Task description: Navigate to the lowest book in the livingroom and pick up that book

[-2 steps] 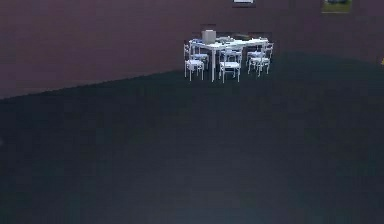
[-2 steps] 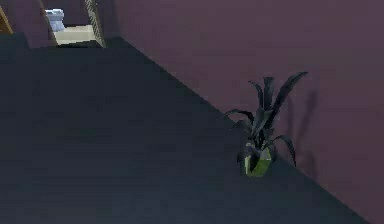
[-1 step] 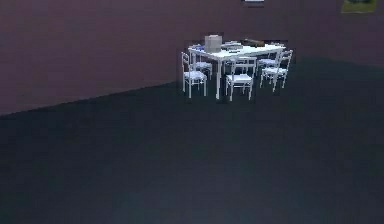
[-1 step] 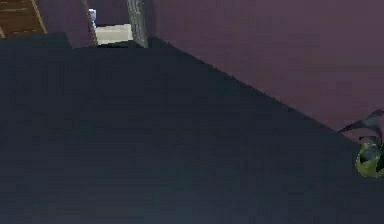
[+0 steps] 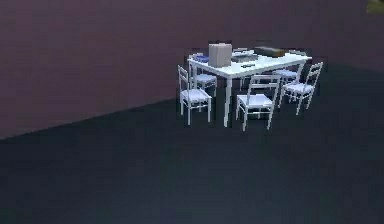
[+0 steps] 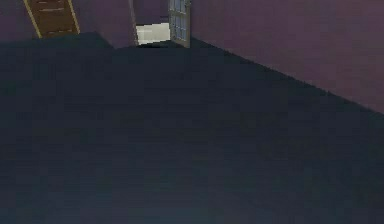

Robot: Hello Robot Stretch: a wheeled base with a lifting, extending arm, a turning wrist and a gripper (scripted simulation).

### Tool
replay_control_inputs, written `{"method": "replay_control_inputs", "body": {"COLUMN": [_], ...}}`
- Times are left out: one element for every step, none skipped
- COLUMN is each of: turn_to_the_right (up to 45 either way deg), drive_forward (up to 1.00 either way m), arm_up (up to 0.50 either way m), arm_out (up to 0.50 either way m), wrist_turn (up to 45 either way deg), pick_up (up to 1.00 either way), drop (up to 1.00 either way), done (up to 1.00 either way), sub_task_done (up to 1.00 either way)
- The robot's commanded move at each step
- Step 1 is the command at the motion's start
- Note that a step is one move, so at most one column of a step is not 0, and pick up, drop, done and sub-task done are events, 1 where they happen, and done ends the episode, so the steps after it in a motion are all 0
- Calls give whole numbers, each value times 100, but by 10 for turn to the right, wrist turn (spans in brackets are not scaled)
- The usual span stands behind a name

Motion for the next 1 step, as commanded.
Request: {"method": "replay_control_inputs", "body": {"turn_to_the_right": [0], "drive_forward": [100], "arm_up": [0], "arm_out": [0], "wrist_turn": [0], "pick_up": [0], "drop": [0], "done": [0], "sub_task_done": [0]}}
